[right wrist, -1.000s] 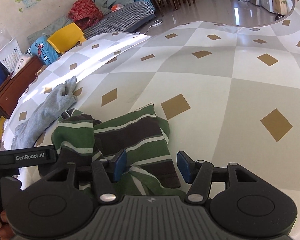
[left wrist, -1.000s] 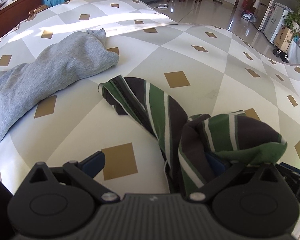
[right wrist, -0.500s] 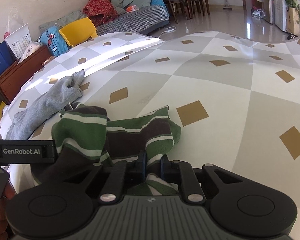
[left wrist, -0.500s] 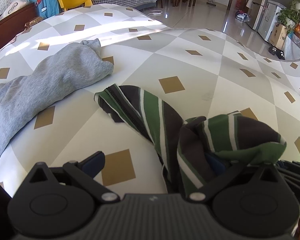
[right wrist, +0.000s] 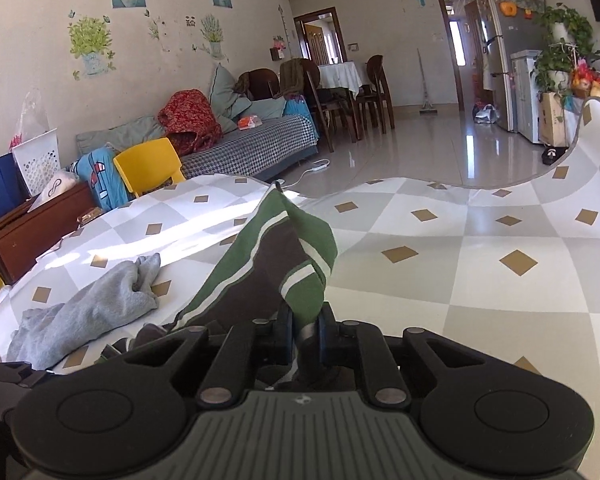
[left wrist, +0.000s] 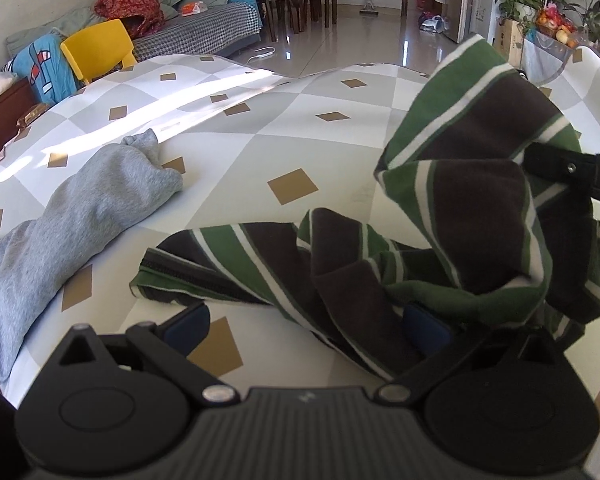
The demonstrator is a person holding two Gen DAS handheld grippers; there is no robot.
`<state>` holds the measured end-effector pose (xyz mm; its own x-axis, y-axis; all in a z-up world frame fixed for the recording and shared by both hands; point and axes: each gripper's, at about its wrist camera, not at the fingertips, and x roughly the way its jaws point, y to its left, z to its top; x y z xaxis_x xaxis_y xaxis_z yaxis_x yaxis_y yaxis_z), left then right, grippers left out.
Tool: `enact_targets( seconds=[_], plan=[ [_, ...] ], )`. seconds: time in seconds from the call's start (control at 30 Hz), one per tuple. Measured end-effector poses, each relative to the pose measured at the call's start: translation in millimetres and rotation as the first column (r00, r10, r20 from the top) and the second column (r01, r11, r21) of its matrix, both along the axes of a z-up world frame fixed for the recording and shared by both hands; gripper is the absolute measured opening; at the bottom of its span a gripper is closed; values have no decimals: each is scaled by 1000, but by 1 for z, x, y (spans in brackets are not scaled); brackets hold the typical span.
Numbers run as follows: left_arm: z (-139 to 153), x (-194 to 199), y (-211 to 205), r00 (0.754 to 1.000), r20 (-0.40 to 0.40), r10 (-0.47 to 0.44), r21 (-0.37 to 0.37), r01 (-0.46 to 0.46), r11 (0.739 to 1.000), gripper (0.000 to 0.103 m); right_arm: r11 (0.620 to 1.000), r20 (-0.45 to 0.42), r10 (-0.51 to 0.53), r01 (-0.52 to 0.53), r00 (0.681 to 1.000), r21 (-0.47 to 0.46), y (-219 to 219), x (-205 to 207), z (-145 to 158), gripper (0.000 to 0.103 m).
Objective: Fold clothes
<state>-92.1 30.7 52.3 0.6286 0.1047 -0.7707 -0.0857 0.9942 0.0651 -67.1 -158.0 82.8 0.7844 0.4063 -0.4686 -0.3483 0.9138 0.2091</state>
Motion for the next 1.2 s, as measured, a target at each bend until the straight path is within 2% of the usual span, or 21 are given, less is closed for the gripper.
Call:
enact_targets(
  seconds=[0.07,0.1,0.17,0.27,0.5,0.63,0.73,1.0,1.2],
  plan=[
    [-1,-2,-7,1000,-1,-26,25,26,999,103,1000,-40,9,-9,999,19,-2,4,-5,16],
    [-2,-2,-9,999,-4,-36,29,36,999,103,1000,-52,6,-4,999,25,-3,5,-6,24],
    [-5,-3,-10,999,-9,-50,27,50,998,103,999,-52,-14,16,999,31,-5,5,-6,33],
    [-7,-4,-13,998,-13,-60,32,60,998,103,998,-34,-38,39,999,51,-12,3,-2,39],
    [-8,-5,-17,996,-14,-83,33,84,996,103,994,-61,-82,86,995,65,-29,-3,7,45],
    [-10,-6,-21,994,-13,-104,38,105,994,103,983,-127,-81,101,989,155,-45,-3,8,46],
    [-11,-6,-23,993,-14,-118,38,119,992,103,971,-177,-41,81,983,226,-50,-2,6,47],
    [-15,-8,-33,988,-22,-153,45,154,987,103,991,-278,44,-7,959,132,-24,-1,-10,50],
    [-21,-8,-34,987,-49,-153,31,154,988,103,1000,-395,20,-24,918,-6,-7,3,-41,52]
  ],
)
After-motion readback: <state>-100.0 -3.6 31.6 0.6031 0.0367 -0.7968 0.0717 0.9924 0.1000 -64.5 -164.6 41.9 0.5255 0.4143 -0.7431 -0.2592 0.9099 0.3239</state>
